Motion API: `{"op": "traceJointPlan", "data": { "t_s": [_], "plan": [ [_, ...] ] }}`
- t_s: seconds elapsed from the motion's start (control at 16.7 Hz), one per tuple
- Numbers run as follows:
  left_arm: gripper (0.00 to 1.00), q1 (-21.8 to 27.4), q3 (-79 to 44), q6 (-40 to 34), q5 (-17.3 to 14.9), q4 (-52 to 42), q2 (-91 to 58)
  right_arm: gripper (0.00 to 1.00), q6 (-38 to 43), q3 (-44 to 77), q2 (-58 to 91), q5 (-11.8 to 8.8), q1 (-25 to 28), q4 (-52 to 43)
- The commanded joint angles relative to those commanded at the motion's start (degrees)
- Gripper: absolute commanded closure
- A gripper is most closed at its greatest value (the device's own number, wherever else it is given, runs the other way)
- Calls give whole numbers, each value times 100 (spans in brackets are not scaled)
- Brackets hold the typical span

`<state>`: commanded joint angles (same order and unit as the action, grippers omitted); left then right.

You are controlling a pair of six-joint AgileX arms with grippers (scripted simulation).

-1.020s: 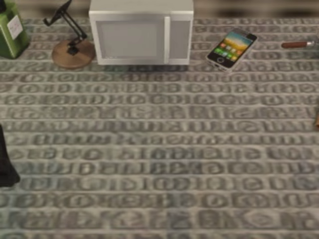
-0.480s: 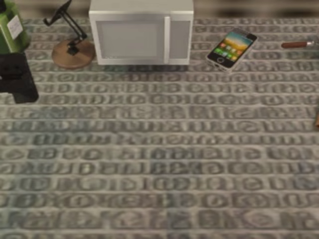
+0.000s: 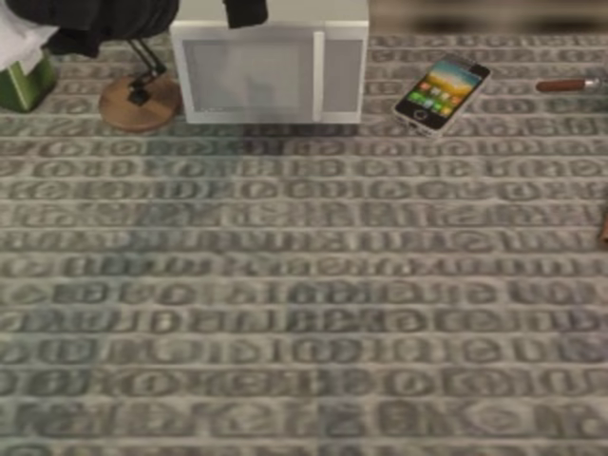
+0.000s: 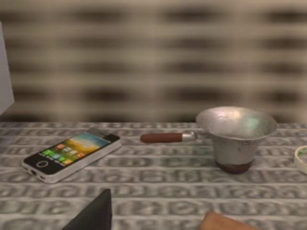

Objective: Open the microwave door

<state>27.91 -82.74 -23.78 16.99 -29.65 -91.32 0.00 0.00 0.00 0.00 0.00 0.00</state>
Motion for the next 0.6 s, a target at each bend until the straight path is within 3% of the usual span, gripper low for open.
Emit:
{"op": "traceJointPlan", "data": {
  "t_s": [0.3,0.6],
  "plan": [
    [0,660,-1840,-541,395,-755,-2134,0,0,0,0,0,0,0],
    [0,978,-2714,-787,586,-1166,-3211,0,0,0,0,0,0,0]
  ]
}}
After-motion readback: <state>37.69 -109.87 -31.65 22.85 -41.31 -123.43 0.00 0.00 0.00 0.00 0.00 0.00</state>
